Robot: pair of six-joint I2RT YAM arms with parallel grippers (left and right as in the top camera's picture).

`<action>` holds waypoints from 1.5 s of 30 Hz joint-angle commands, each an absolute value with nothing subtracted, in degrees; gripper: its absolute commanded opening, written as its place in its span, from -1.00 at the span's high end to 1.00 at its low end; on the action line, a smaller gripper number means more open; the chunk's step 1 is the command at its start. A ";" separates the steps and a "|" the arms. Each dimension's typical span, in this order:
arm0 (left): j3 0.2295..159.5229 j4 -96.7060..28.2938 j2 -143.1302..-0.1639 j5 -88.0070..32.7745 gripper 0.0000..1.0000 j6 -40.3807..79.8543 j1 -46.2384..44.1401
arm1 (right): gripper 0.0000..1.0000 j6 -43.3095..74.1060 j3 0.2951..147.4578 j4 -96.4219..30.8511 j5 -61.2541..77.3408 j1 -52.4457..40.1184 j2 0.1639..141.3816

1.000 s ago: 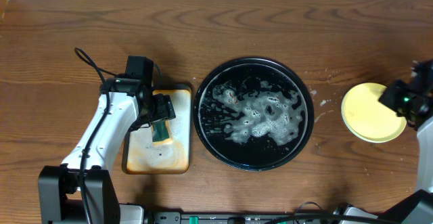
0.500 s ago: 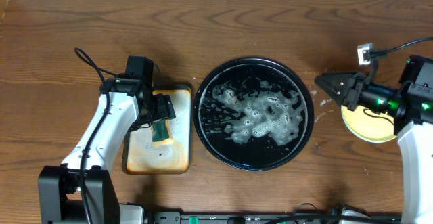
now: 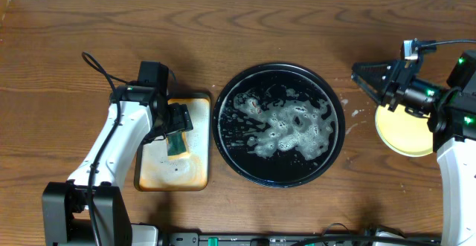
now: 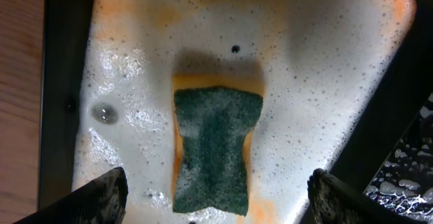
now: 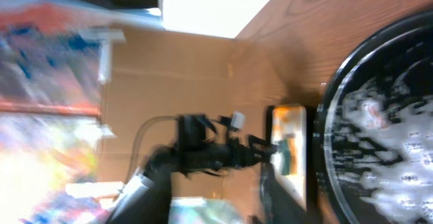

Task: Clean dirty plates on tray and stack at the side
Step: 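Open the right gripper and withdraw it above the stacked plates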

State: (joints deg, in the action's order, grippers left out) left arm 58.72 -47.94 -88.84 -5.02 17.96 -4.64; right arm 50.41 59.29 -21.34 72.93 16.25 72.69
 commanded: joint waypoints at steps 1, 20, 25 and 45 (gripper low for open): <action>58.72 -48.07 -88.62 -4.73 -0.72 17.61 -4.40 | 0.98 65.49 59.94 -19.11 75.68 15.66 72.42; 58.72 -48.07 -88.62 -4.73 -0.72 17.61 -4.40 | 0.98 86.37 59.94 -13.89 72.69 15.66 72.42; 58.72 -48.07 -88.62 -4.73 -0.72 17.61 -4.40 | 0.98 79.46 59.94 -9.21 74.02 15.55 72.42; 58.72 -48.07 -88.62 -4.73 -0.72 17.61 -4.40 | -0.99 23.49 59.94 12.38 77.19 3.42 64.51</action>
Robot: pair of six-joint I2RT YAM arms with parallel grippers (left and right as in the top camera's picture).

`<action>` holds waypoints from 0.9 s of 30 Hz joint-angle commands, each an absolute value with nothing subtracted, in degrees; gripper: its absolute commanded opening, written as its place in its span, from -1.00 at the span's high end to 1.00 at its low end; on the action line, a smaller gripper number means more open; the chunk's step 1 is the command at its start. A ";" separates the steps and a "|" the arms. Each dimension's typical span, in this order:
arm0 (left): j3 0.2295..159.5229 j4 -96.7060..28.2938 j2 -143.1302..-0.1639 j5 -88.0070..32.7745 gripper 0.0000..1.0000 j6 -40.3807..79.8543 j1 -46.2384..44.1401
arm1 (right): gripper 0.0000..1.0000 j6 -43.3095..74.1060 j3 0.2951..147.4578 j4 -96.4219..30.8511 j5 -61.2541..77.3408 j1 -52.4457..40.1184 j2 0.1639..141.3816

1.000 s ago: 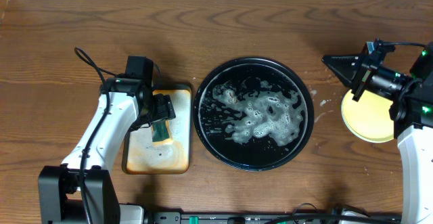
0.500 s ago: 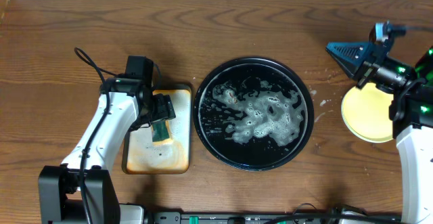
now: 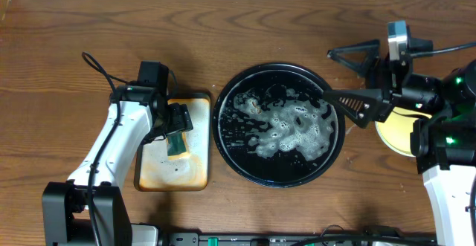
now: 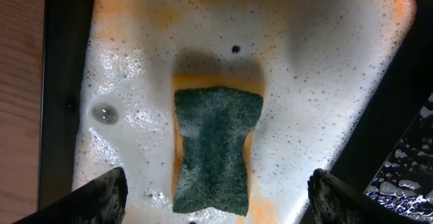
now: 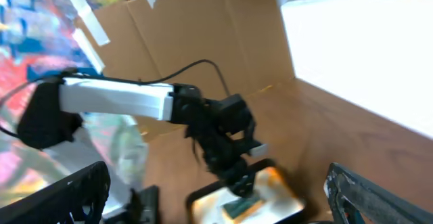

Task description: Clean dirty plates on tray and stack at the side

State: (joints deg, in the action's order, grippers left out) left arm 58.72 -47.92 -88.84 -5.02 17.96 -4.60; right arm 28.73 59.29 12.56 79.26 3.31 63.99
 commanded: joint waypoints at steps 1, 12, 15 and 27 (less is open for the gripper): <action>58.72 -48.07 -88.62 -4.73 -0.72 17.61 -4.40 | -0.99 23.49 59.92 12.36 77.21 3.38 64.51; 58.72 -48.07 -88.62 -4.73 -0.72 17.61 -4.40 | -0.98 20.49 59.92 11.73 67.02 4.40 64.12; 58.72 -48.07 -88.62 -4.73 -0.72 17.61 -4.40 | -0.99 17.08 59.86 6.15 54.89 2.83 62.33; 58.72 -48.07 -88.62 -4.73 -0.72 17.61 -4.40 | -0.98 -4.45 43.97 -12.64 -2.66 -13.50 44.45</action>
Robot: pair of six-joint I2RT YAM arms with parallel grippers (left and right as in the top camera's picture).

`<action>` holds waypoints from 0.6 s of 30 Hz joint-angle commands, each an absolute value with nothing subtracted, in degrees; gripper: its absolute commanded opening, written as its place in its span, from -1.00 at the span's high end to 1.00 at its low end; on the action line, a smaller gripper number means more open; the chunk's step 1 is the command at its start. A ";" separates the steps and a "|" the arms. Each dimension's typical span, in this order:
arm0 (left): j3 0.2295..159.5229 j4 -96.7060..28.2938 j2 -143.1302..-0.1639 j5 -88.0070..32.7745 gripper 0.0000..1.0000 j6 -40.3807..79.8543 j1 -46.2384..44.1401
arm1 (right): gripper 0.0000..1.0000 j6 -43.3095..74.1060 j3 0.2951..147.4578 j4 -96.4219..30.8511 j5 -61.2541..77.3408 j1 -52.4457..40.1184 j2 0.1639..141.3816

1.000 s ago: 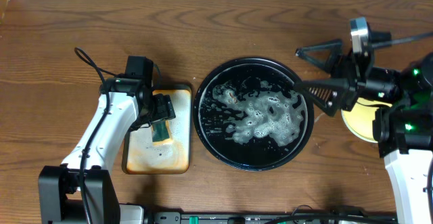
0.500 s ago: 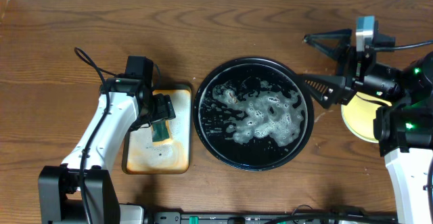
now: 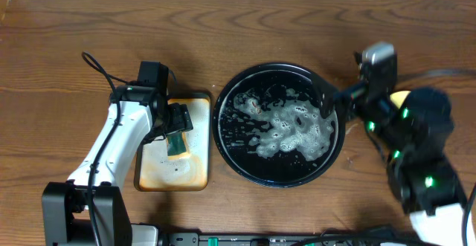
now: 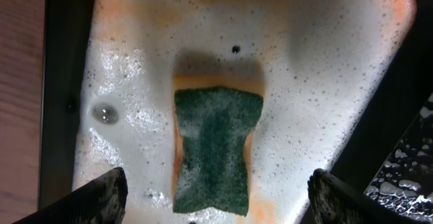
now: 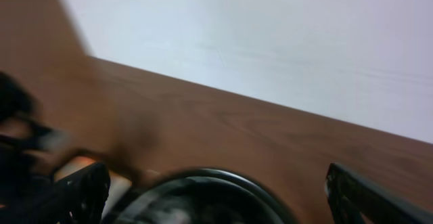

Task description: Clean dirty plates on tray and stack at the side

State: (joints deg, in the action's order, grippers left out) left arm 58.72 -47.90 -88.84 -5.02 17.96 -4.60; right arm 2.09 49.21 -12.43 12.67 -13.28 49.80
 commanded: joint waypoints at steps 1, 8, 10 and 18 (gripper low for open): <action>58.72 -48.07 -88.62 -4.73 -0.72 17.61 -4.40 | -0.99 -4.38 41.45 -12.67 -2.96 -12.95 41.78; 58.72 -48.07 -88.62 -4.73 -0.72 17.61 -4.40 | -0.98 -4.34 22.35 -11.79 -2.72 -8.25 21.71; 58.72 -48.07 -88.62 -4.73 -0.72 17.61 -4.40 | -0.99 -4.36 18.00 -11.05 -2.50 -7.27 16.45; 58.72 -48.07 -88.62 -4.73 -0.72 17.61 -4.40 | -0.98 -4.34 7.14 -9.58 1.02 -2.33 1.23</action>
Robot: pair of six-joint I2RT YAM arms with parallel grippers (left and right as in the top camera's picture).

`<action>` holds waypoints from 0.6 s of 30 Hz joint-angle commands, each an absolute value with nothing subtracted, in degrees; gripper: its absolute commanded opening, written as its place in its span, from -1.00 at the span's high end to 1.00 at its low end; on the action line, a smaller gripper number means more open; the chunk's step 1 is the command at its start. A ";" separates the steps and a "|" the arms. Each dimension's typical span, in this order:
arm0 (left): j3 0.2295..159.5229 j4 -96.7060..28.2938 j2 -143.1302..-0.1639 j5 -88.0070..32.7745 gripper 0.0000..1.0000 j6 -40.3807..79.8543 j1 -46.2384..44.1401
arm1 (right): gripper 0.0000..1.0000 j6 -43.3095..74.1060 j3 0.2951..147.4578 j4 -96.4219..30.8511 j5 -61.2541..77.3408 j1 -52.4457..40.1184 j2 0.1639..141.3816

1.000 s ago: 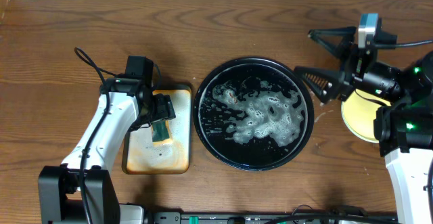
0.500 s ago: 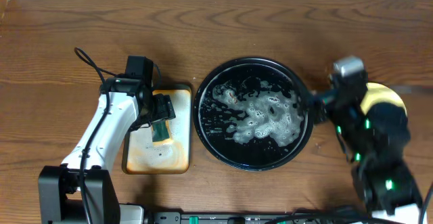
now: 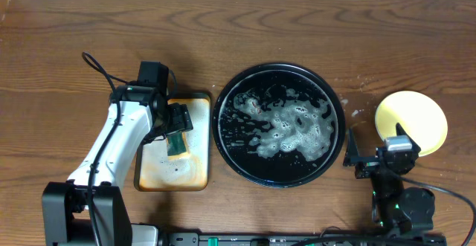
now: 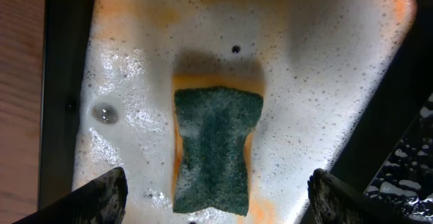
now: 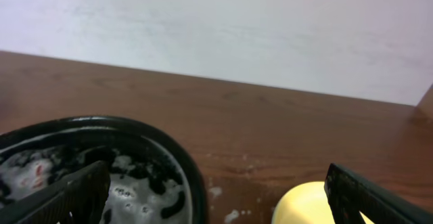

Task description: Clean dirty plates on tray and stack at the side

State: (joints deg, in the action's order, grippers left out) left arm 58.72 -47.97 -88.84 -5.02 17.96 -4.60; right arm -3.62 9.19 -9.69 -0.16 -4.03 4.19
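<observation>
A yellow plate (image 3: 411,122) lies flat on the table right of the round black tray (image 3: 223,138), whose inside carries white foam and no plate. The plate's edge (image 5: 304,207) and the tray's rim (image 5: 193,176) also show in the right wrist view. My right gripper (image 3: 372,160) sits low near the front edge, between tray and plate, open and holding nothing (image 5: 216,197). My left gripper (image 3: 177,127) hangs open (image 4: 215,190) over a green-topped sponge (image 4: 216,149), its fingertips (image 4: 101,195) either side of it, not touching.
The sponge lies in a small rectangular dish (image 3: 152,177) of orange-tinted soapy water, left of the black tray. Drops of foam (image 3: 355,114) dot the wood between tray and plate. A pale wall runs behind the table's far edge.
My right arm stood raised over the black tray's right rim, hiding the yellow plate; now it is drawn back low at the front right and the plate shows whole. The left arm has not moved.
My right gripper was first at the yellow plate on the right. Then it was raised and open, reaching over the tray's right rim, then above the gap beside the tray. Now it rests at the front. The left gripper stayed open over the sponge throughout.
</observation>
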 commanded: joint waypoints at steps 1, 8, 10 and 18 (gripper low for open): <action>58.72 -48.07 -88.62 -4.73 -0.72 17.61 -4.40 | -0.99 -4.34 6.24 -9.47 1.13 -1.76 0.10; 58.72 -48.07 -88.62 -4.73 -0.72 17.61 -4.40 | -0.99 -4.36 1.08 -1.69 1.08 -1.10 0.27; 58.72 -48.07 -88.62 -4.73 -0.72 17.61 -4.40 | -0.98 -4.38 0.27 -0.97 0.91 -1.13 0.27; 58.72 -48.07 -88.62 -4.73 -0.72 17.61 -4.40 | -0.99 -4.36 0.32 -2.11 0.69 -1.15 0.27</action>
